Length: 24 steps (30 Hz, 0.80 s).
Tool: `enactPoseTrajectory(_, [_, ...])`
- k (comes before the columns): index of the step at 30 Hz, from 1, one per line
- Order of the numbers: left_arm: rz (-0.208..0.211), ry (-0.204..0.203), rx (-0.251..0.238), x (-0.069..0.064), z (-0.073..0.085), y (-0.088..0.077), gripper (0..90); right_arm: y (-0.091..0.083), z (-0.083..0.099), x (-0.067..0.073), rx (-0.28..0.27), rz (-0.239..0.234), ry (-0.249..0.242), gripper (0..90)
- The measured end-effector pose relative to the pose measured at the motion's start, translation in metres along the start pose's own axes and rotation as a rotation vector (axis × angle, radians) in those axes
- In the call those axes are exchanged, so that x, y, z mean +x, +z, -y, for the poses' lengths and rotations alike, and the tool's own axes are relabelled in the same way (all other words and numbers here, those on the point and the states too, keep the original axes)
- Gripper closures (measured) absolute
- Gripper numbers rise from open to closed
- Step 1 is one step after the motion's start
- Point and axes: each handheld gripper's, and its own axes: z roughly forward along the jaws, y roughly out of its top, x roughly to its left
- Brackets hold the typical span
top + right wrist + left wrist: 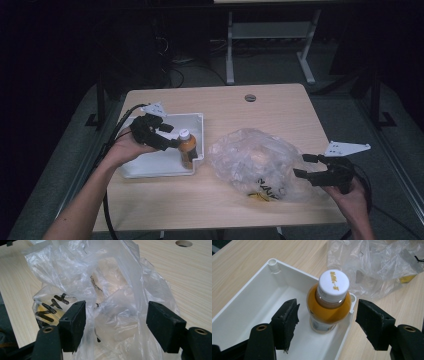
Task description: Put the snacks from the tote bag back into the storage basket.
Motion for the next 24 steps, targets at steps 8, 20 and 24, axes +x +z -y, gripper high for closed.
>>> enactPoseTrajectory(8, [0.002,-0.003,-0.016,-0.001,0.008,-0.002,32.5,-0.001,0.000,0.000,-0.002,-0.002,0.002,31.3])
enactPoseTrajectory(20, [0.014,-0.018,-0.024,-0.002,0.020,-0.002,32.3,-0.001,0.000,0.000,-0.004,-0.004,0.002,30.5])
enactPoseTrajectory(24, [0.008,-0.019,-0.034,-0.002,0.026,-0.003,31.6,-0.001,0.000,0.000,-0.003,-0.002,0.000,30.4])
